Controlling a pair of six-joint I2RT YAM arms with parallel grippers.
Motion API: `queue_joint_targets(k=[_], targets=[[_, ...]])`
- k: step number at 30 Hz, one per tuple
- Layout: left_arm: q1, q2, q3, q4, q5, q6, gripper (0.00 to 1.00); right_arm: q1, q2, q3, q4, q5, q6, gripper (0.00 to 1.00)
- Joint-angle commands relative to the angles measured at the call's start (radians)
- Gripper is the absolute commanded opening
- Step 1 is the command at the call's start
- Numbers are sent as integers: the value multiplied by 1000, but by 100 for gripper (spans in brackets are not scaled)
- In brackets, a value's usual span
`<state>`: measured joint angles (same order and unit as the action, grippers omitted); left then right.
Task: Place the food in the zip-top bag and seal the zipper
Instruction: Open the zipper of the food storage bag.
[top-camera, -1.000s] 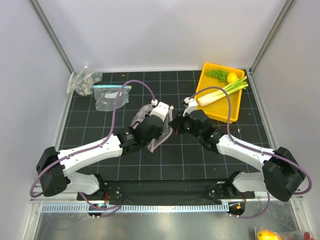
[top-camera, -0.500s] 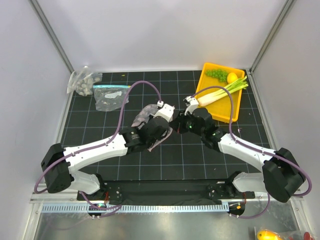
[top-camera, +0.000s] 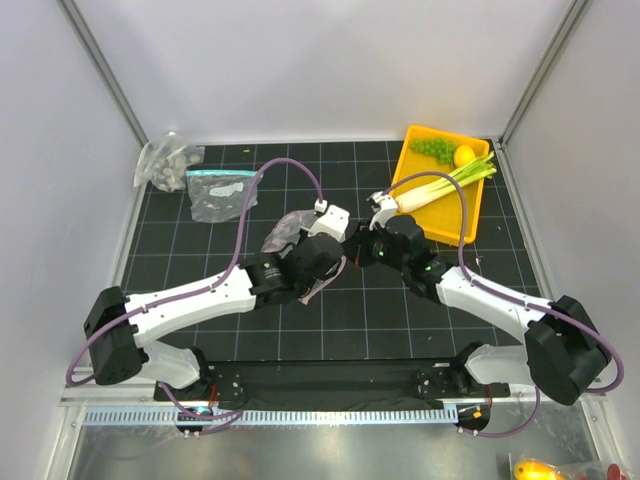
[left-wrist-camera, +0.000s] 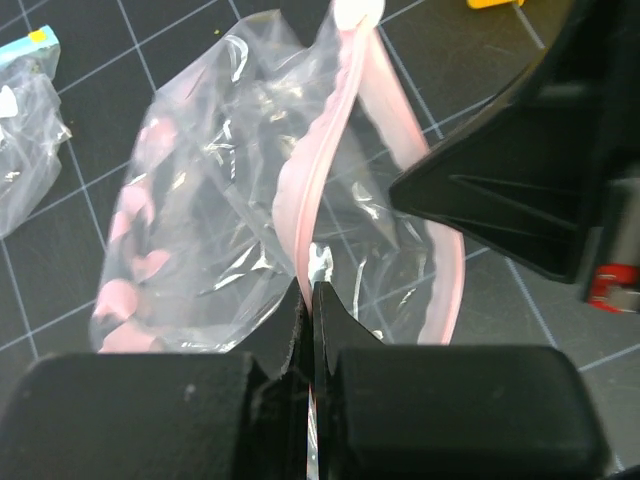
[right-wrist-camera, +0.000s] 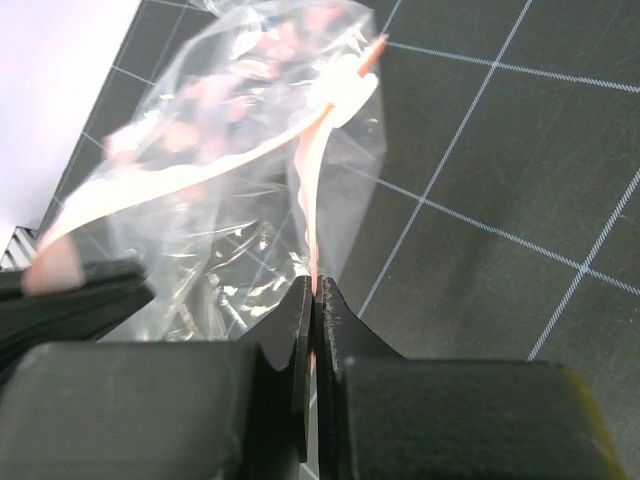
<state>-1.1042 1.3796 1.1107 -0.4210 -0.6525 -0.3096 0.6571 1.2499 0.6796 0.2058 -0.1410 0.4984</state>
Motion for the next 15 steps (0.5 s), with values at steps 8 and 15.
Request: queue_joint_targets(k=[8,15], targets=[[18,22,23,30,-133,-123,0,-4,42,48,27,27,-34,38],[154,96,40,18,17,-195,0,-5,-89,0,-11,170,-55,60]])
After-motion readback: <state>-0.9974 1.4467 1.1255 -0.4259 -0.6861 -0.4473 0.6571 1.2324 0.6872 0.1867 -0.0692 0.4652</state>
